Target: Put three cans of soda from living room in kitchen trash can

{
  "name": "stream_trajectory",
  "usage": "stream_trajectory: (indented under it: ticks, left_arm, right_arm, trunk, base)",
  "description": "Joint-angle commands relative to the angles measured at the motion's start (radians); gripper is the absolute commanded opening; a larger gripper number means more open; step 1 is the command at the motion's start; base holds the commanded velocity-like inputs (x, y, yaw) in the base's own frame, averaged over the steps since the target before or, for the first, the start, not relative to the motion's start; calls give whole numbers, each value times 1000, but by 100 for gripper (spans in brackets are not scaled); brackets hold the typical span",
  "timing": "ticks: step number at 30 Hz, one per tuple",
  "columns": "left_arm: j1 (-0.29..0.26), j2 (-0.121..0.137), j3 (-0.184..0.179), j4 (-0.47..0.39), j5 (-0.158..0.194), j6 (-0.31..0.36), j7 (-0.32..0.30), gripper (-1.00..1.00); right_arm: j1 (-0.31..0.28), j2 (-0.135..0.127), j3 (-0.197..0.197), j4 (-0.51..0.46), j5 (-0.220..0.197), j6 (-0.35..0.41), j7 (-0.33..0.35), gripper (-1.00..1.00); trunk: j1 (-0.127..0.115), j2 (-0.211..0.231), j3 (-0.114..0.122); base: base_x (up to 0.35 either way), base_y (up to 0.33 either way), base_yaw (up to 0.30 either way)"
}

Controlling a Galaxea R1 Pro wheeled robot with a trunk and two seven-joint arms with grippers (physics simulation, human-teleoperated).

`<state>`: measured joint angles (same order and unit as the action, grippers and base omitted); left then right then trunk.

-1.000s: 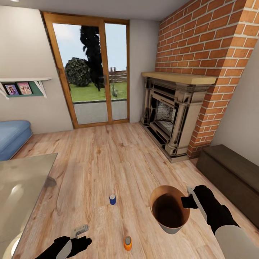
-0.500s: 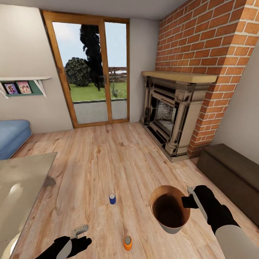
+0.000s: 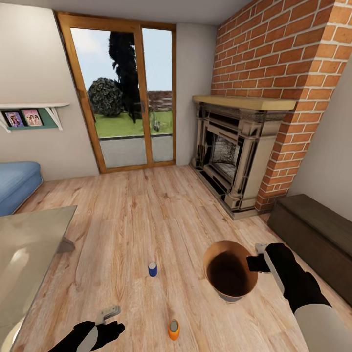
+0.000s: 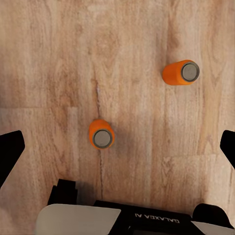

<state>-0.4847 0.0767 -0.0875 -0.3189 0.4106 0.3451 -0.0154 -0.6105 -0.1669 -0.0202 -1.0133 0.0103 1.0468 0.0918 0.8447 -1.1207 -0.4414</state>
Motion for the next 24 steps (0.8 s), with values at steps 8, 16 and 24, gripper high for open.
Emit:
stream_trajectory:
  ticks: [8, 16, 24]
  left_arm:
    - [0, -1, 0, 0, -1, 0, 1, 100]
    - [0, -1, 0, 0, -1, 0, 2, 100]
    - [0, -1, 0, 0, 0, 0, 2, 100]
  right_arm:
    - [-6, -28, -143, -76, -15, 0, 8, -100]
    - [-9, -27, -219, -178, -15, 0, 8, -100]
    - [-1, -15, -220, -416, -16, 0, 9, -100]
  trunk:
    - [31, -56, -25]
    - [61, -112, -50]
    - [92, -168, -75]
  base:
    - [0, 0, 0]
    - [0, 0, 0]
    - [0, 0, 0]
